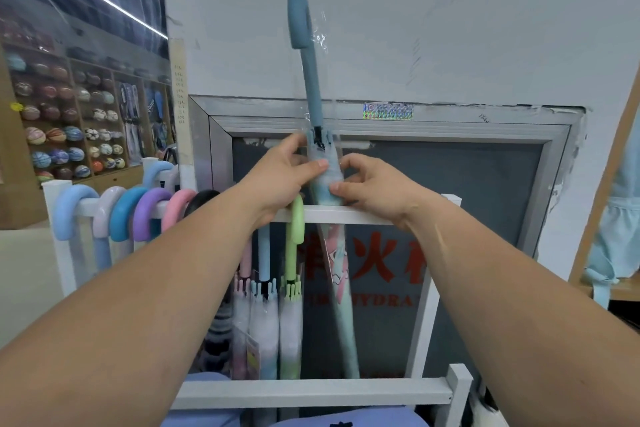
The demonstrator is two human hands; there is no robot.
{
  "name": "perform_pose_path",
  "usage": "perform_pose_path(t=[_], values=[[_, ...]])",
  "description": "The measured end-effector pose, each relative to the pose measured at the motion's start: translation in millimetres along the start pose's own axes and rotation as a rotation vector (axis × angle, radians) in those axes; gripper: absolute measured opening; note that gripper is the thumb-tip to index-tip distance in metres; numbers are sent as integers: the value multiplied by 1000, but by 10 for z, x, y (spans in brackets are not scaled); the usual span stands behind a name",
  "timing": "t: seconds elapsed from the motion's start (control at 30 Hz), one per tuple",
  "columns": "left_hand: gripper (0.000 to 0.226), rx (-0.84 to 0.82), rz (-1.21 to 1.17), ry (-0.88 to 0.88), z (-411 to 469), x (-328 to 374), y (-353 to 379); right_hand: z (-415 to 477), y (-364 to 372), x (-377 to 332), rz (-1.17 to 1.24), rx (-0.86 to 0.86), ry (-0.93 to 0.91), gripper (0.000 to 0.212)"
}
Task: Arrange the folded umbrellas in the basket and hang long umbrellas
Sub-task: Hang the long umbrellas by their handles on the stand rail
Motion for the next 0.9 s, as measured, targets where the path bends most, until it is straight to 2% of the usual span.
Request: perform_pose_path(t=[0.1,0.2,0.4,0.53,0.63,0.7,0.77,0.9], values=[[28,-18,30,-8,-6,-51,8,-10,-52,-7,124,11,22,25],[33,-97,132,-29,-1,-74,38,-34,-89,-15,243,13,-32,32],[30,-177,231,-106,-6,-31,78,41,-50,24,94,74,-74,27],[61,-138,180,-116,-9,2,57,87,-52,48,-10,102,-75,20],[76,-4,79,-79,-1,89,25,130,-40,62,-119,116,-63,20],[75,75,-32,-24,23,210,-6,158,-38,77,-145,95,-35,20],[70,85,-109,46,83,413,-25,169,-54,87,-187,92,-20,19],[62,22,-40,82,251,726,-52,109,-70,47,-360,113,-10,21]])
Point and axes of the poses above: each hand's wrist, its own z-axis towards the middle knuckle, its own y-axis out of the palm, x = y × z, the point moved 4 cm from there along z, towards the middle knuckle, and after that the axes turned 15 degrees about y, right-handed, at the moved point
